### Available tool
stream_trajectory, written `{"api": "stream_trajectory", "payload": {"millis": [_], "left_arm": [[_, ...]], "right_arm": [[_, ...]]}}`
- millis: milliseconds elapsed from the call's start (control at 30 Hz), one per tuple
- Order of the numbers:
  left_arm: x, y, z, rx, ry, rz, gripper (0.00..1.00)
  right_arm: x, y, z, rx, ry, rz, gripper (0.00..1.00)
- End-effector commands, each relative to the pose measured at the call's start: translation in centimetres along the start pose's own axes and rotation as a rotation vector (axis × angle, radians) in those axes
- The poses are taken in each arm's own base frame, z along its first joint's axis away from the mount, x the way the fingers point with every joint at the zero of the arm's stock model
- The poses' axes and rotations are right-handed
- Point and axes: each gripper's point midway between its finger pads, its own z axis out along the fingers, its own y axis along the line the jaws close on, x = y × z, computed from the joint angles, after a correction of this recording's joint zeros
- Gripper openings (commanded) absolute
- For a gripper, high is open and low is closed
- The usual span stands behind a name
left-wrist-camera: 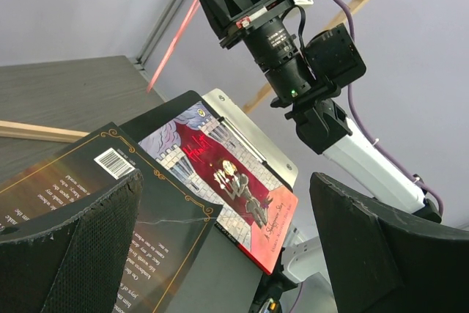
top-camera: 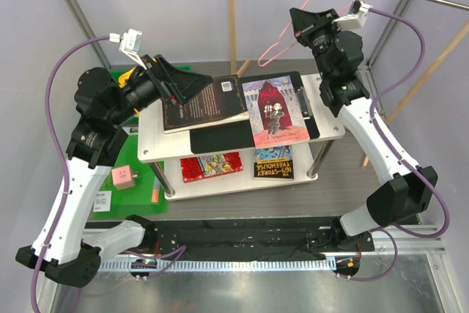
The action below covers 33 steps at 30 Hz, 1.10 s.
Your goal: Remove the shorts from the hanger
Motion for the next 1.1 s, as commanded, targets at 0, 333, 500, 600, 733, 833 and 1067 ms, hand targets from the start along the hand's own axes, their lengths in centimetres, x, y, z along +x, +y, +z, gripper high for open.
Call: {"api": "stream_trajectory", "payload": {"millis": [0, 333, 500, 600, 733, 833, 1067], "left_arm": [[-1.1, -1.8, -0.7, 0.055, -0.039, 0.051, 0.94], [-1.3, -1.8, -0.8, 0.045, -0.042, 0.062, 0.94], [-1.1, -1.8, -0.9, 0.047, -0.037, 0.061, 0.94], [-1.1, -1.8, -0.9, 0.046, -0.036, 0.062, 0.94], [-1.0, -1.7, -0.9, 0.045, -0.032, 0.059, 0.94], [-0.9, -1.7, -0.9, 0.043, -0.03, 0.058, 0.94], [-1.4, -2.1, -1.0, 0.045, -0.035, 0.067, 0.94]], "right_arm": [[-1.1, 1.7, 0.5, -0.074, -0.06, 0.013, 0.01], [1.8, 0.5, -0.3, -0.114, -0.047, -0.077, 0.01], [1.8, -0.4, -0.3, -0.078, -0.06, -0.109, 0.01], [1.6, -0.5, 0.0, -0.073, -0.062, -0.12, 0.01], [1.3, -0.8, 0.4, -0.055, -0.065, -0.135, 0.01], [1.4, -1.6, 0.8, -0.041, -0.06, -0.138, 0.01], [0.4, -2.7, 1.6, -0.021, -0.07, -0.157, 0.01]]}}
